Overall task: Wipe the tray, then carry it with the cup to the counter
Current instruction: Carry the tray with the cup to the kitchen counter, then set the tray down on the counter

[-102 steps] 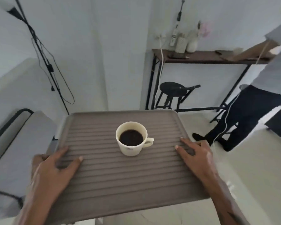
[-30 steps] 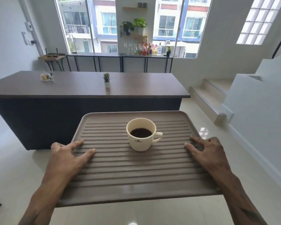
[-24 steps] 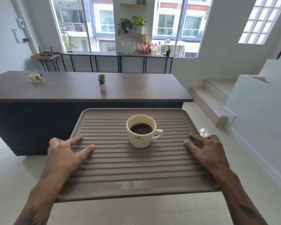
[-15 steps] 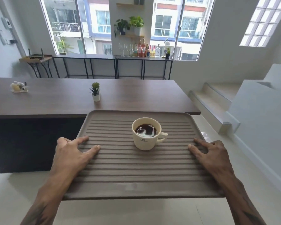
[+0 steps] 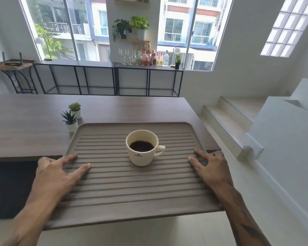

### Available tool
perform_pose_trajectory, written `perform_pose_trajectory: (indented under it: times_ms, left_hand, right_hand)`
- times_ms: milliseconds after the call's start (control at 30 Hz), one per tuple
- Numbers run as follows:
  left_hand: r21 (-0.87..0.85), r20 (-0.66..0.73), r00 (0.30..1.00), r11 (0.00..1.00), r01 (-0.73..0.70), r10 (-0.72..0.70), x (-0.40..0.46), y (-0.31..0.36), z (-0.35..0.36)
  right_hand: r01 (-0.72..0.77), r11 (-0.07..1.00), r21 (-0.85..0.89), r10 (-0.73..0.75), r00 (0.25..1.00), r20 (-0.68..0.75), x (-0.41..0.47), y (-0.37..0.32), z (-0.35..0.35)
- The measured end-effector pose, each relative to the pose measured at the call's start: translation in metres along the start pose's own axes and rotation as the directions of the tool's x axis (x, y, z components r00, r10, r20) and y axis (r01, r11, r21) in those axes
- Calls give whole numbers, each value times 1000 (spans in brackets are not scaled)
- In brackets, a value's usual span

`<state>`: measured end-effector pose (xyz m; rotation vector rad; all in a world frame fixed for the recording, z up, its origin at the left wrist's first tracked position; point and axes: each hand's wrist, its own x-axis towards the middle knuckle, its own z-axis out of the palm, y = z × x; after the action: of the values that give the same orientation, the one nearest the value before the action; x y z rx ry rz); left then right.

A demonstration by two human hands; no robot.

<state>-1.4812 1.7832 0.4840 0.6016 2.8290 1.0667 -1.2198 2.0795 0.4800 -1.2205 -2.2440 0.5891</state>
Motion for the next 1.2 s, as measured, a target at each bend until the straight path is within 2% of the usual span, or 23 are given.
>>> perform_pose_trajectory:
  times_ms: [233,433,633,867,1200]
  left_hand:
    - [-22,-48,998,999,48,-49,70,31,45]
    - [-37,-31,1000,999,-6,4,147,36,71]
    - [-23,-76,996,998,-50,48,221,29,97]
    - [19,-104,993,998,-55,57,297,0,120]
    - [10,-110,994,1000,25,-24,347,-34,151]
  right_hand:
    - [52,997,-54,-50,998,30,99,-2,25]
    - [40,999,-11,-40,999,16,164,-1,72]
    - [7,1000,3,-7,1000,-26,217,-11,124]
    - [-39,999,16,40,999,-37,255,-27,189]
    - [-58,998,7,58,998,3,287,-35,268]
